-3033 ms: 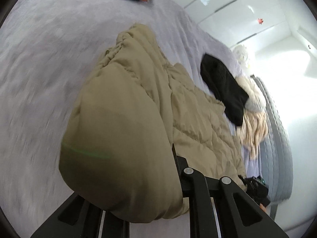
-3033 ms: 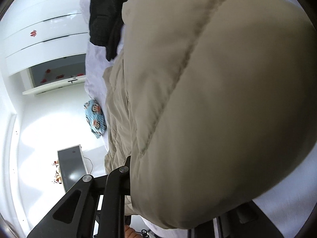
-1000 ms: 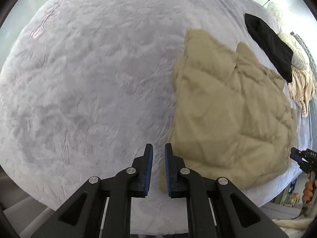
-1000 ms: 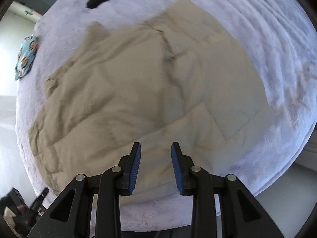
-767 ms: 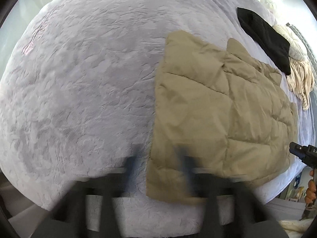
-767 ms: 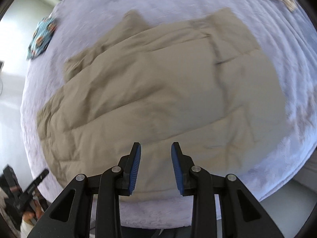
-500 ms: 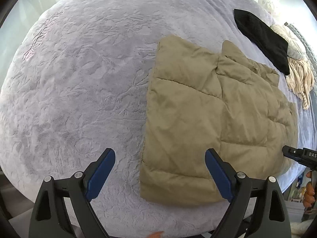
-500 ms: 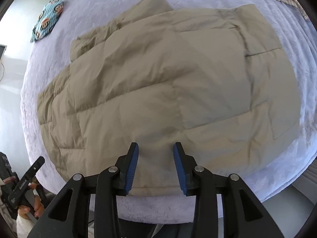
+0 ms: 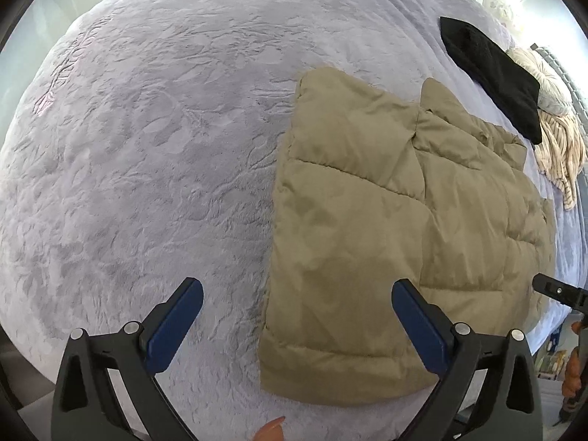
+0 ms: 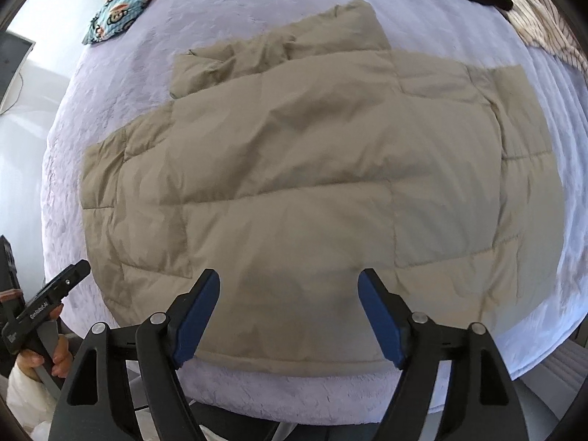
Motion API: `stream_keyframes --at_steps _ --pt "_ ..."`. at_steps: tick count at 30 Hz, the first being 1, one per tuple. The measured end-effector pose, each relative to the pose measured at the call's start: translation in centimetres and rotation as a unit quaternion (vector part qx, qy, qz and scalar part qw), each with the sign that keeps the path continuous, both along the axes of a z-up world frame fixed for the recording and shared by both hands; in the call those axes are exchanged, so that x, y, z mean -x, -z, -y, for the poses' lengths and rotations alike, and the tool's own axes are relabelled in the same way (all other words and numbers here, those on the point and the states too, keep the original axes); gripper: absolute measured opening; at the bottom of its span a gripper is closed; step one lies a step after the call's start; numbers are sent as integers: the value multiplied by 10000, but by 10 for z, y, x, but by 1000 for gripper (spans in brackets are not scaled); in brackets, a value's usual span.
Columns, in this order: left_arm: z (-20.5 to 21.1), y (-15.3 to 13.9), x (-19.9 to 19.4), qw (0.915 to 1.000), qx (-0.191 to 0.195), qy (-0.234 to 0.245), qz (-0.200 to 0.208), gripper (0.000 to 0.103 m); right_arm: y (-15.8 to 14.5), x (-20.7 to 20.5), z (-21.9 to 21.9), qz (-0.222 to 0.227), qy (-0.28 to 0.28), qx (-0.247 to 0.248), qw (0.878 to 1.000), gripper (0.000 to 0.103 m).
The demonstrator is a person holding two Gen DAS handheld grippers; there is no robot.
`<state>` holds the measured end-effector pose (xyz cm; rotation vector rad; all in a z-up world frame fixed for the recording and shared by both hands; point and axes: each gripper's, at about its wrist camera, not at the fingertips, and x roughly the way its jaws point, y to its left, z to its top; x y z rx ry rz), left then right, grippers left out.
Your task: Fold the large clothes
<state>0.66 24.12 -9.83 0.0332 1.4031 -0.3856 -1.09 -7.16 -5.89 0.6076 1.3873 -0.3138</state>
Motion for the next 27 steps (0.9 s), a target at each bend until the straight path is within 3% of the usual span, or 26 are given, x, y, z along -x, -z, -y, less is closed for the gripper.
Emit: stream_keyframes --at_steps 1,8,12,24,26,27 --pt "0 2 -1 10000 -16 -7 -30 103 0 -1 -1 31 3 -13 10000 91" --pt "-5 18 -11 9994 -57 -133 -306 103 4 -20 -14 41 -132 -152 9998 91" --pt "-7 25 -14 9984 160 -123 -530 103 2 -28 -21 123 -188 -238 9995 91" --pt "-4 32 -19 9989 88 -76 -453 103 7 -41 -26 186 43 -412 9990 91" --pt "-4 33 -22 9987 160 -17 -481 103 6 -41 -24 271 157 -379 9988 88" --pt "-4 34 -22 9986 200 14 -484 103 6 -42 -22 306 229 -377 9986 73"
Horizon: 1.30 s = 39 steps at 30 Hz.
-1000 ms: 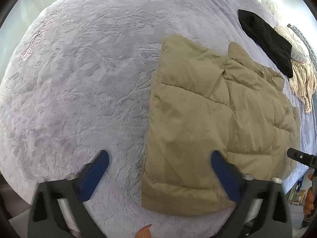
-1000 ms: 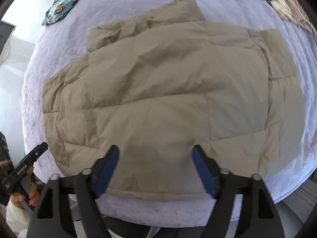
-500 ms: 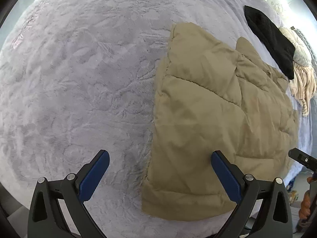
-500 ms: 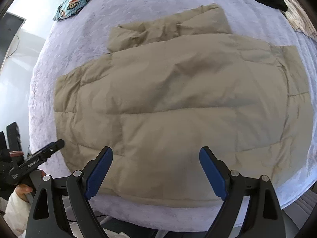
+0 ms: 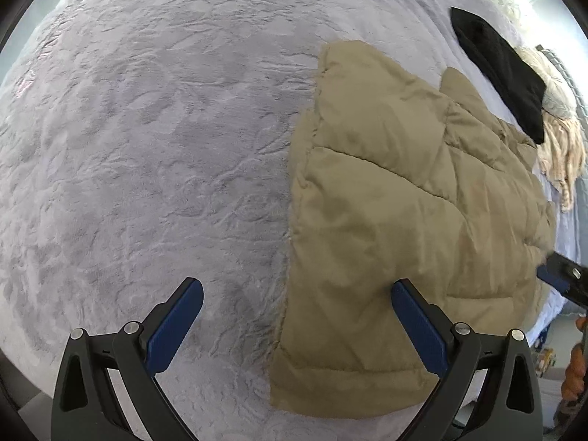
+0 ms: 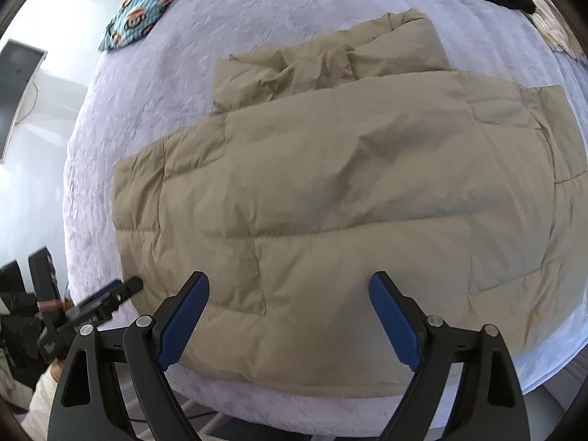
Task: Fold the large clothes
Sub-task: 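Grasp the jacket hem with both tools and lift it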
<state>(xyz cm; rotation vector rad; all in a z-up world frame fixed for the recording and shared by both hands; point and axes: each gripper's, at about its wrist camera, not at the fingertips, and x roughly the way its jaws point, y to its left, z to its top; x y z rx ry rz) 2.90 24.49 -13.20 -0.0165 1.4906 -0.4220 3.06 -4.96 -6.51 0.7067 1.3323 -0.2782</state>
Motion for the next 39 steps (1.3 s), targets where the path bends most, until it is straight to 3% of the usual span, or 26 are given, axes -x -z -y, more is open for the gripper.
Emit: stream_keyframes --at_steps 1,3,9,17,23,28,32,35,37,39 --pt "1 0 0 10000 7 21 18 103 2 -2 1 -20 48 1 10000 51" --pt "4 1 -1 10000 3 40 38 103 11 -5 2 -99 107 -4 9999 31" --pt "3 3 -5 9997 184 139 48 103 36 -13 1 -310 137 -4 9994 30" --pt "1 10 -29 9954 551 784 4 103 42 -16 -1 -386 73 95 9992 30" --pt "11 35 -41 9871 1028 1120 -499 103 43 -17 -1 -408 50 121 9991 30" --pt "40 40 -44 9760 1436 1530 -590 103 45 -20 -2 -434 -2 121 9990 30" --pt "65 51 -40 9671 1526 1929 -648 103 48 -23 -3 -447 -30 107 9989 30" --pt "70 61 -40 9646 1604 1948 -770 103 50 -25 -4 -467 -35 109 9988 30" --pt "74 60 -39 9621 1693 1965 -842 94 51 -26 -4 -466 -35 114 9988 30" --pt "78 57 -38 9538 1988 2013 -1009 44 51 -27 -5 -470 -35 116 9988 30"
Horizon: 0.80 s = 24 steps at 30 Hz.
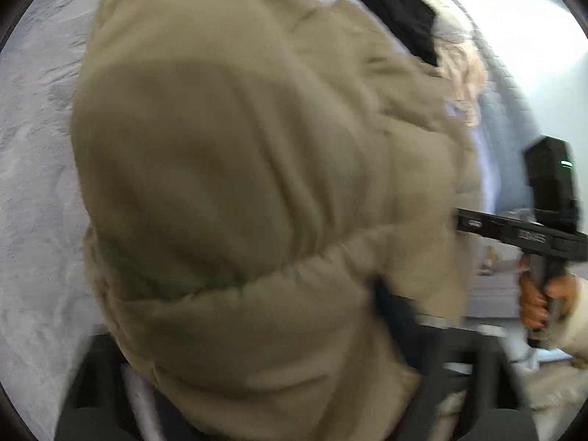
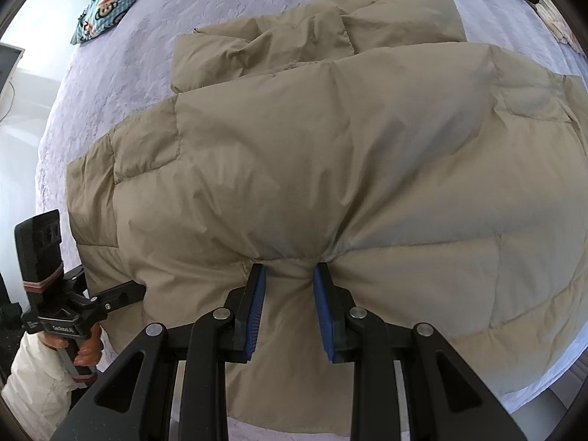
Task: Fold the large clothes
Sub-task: 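Grasp the jacket hem with both tools and lift it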
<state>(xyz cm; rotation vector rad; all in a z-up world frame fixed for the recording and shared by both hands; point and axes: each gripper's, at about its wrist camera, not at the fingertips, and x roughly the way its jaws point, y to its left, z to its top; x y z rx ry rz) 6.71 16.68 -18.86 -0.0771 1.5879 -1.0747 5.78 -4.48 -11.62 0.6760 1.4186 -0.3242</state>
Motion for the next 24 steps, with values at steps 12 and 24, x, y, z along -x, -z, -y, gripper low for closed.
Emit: stream_keyframes --at_steps 12,24 --pt "15 -56 24 9982 354 -445 -173 26 -22 36 40 442 112 281 9986 22" --pt "130 -162 118 9960 276 -784 329 26 49 36 82 654 407 -1023 9918 19"
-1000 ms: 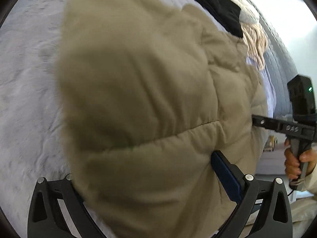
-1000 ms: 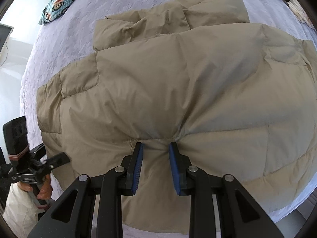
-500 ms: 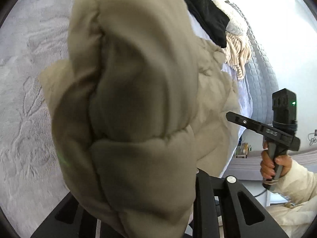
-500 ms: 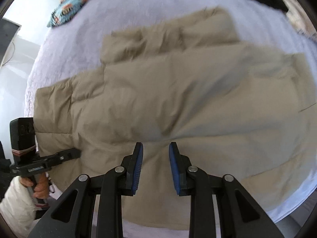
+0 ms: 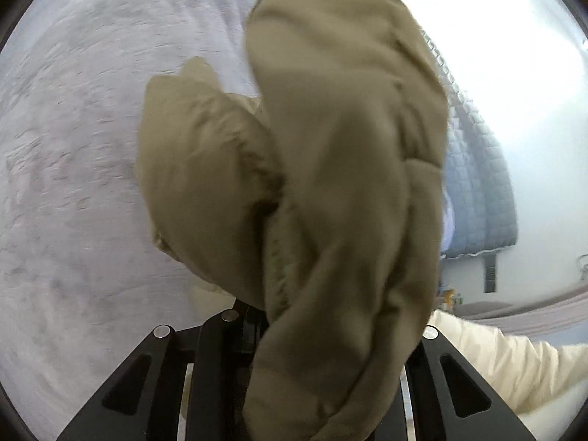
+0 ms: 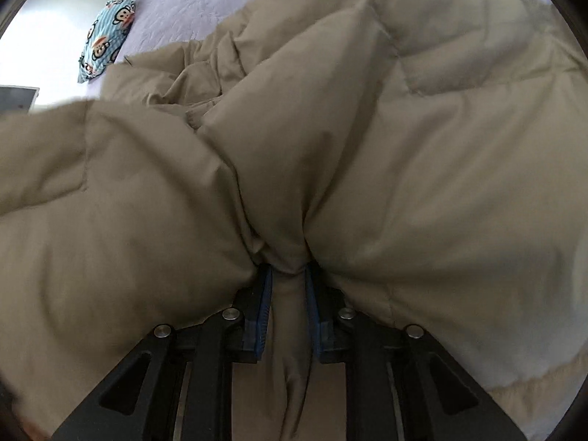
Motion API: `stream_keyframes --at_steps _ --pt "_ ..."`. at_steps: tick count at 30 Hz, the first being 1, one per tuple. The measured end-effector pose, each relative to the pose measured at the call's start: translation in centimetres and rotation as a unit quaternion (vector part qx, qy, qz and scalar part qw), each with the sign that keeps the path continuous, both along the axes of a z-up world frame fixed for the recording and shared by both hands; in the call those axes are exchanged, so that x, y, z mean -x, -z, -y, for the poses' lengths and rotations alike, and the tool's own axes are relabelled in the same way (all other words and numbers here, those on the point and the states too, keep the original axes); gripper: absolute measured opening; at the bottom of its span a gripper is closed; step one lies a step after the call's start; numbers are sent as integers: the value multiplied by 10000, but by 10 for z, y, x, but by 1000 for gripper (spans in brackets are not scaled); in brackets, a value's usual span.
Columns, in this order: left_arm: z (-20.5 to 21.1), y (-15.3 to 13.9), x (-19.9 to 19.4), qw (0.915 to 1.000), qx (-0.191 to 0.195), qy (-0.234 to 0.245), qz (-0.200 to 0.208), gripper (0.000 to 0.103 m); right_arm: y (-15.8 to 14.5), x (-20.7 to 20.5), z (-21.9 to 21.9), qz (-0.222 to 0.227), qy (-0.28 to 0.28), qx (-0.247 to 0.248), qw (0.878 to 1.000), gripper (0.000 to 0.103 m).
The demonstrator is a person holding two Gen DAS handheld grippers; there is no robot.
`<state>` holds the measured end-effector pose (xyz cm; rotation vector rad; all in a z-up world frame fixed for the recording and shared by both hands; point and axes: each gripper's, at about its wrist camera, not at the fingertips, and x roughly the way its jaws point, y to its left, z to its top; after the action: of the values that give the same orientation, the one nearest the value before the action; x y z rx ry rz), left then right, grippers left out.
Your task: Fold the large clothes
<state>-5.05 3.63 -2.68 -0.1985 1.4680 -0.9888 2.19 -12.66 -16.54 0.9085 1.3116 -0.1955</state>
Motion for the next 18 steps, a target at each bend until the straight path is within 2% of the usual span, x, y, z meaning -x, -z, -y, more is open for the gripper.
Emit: stream_keyframes --at_steps 3,7,9,11,13,15,17,18 --pt "49 -7 29 9983 -368 200 412 26 7 8 8 97 121 -334 9993 16" --pt "90 -11 47 9964 -477 473 510 26 -6 39 34 285 441 -704 9961 14" --pt "114 -10 55 9940 -620 674 595 26 -22 68 52 504 655 -698 9941 15" --pt "149 -6 65 9908 -786 885 654 29 -39 99 68 629 853 -492 9932 16" --pt "171 1 75 9884 -857 1085 626 35 -52 134 84 721 1151 -358 9901 16" --pt "194 9 84 9872 -836 1274 467 54 -58 165 95 710 1415 -225 9871 18" --pt "218 19 92 9873 -708 1407 187 65 -63 190 101 678 1621 -110 9844 27" --pt "229 24 94 9872 -600 1479 10 71 -65 202 103 664 1723 -67 9828 38"
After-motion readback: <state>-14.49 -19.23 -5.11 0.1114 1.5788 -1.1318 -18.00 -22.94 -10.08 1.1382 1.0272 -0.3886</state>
